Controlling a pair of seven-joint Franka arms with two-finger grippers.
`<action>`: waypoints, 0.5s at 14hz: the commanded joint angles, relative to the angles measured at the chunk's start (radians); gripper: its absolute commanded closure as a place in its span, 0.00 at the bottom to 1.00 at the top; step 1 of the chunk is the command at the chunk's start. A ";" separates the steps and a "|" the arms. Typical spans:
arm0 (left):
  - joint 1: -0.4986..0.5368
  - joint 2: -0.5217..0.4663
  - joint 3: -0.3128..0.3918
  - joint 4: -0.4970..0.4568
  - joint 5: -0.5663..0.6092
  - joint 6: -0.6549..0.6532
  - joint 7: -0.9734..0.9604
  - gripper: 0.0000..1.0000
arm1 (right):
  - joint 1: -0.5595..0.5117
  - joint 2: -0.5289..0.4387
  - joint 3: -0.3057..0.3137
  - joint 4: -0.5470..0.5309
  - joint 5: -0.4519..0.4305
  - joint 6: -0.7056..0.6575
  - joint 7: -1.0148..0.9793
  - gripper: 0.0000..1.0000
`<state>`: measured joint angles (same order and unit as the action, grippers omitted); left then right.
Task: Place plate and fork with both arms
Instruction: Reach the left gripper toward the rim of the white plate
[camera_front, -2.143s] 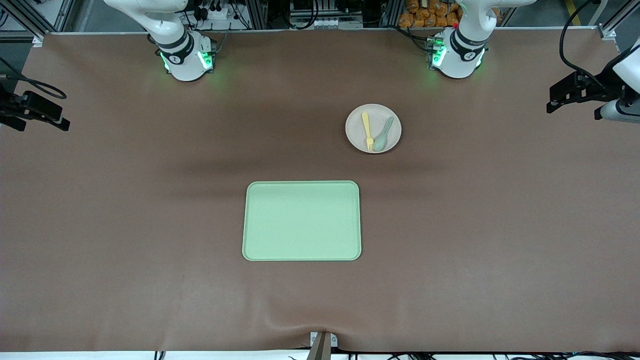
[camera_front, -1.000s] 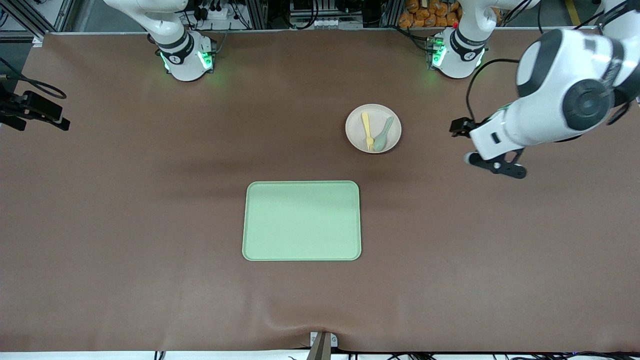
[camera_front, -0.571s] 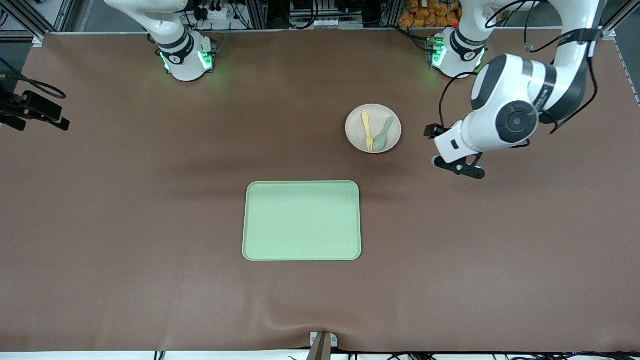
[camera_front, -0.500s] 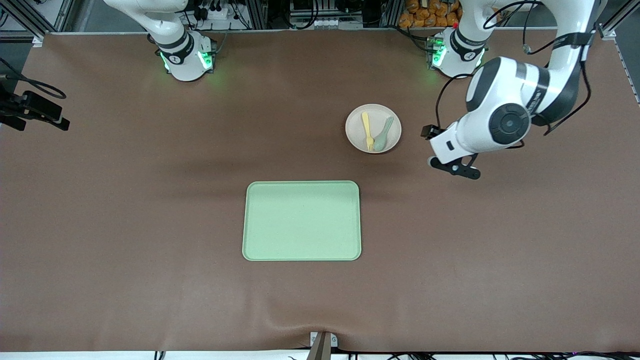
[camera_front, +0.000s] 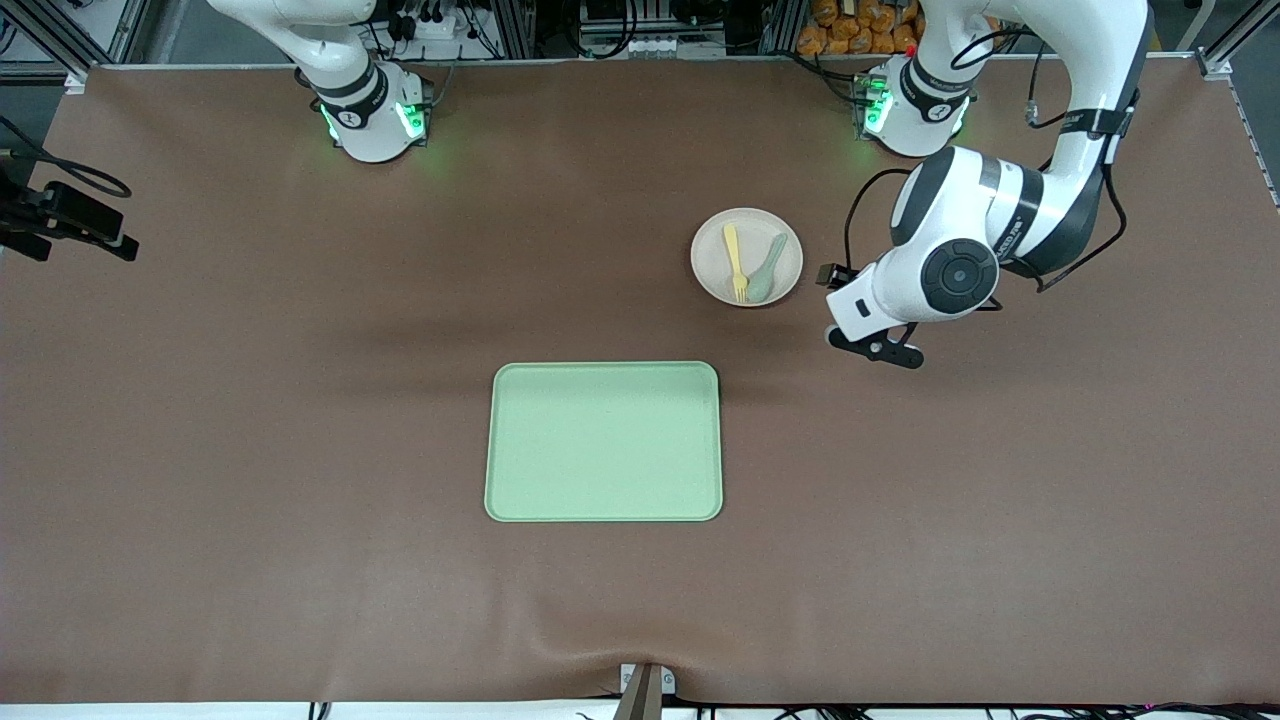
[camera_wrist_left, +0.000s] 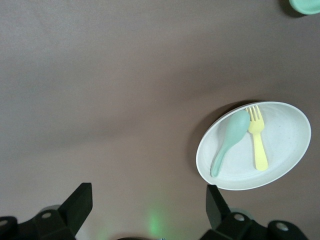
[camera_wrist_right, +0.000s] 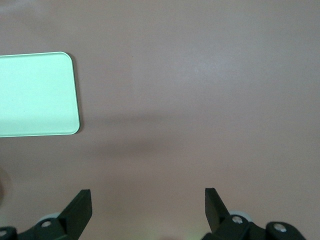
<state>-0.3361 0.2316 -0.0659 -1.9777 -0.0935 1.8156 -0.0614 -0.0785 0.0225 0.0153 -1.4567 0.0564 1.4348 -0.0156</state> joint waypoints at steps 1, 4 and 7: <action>-0.014 0.006 0.001 -0.030 -0.008 0.049 -0.015 0.00 | -0.024 -0.003 0.012 0.002 0.014 -0.010 -0.014 0.00; -0.044 0.029 0.001 -0.076 -0.008 0.149 -0.061 0.00 | -0.026 -0.003 0.012 0.004 0.016 -0.010 -0.014 0.00; -0.053 0.041 -0.012 -0.119 -0.008 0.195 -0.075 0.00 | -0.026 -0.001 0.012 0.004 0.014 -0.010 -0.015 0.00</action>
<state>-0.3783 0.2772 -0.0738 -2.0646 -0.0935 1.9808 -0.1170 -0.0820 0.0226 0.0153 -1.4567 0.0564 1.4337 -0.0156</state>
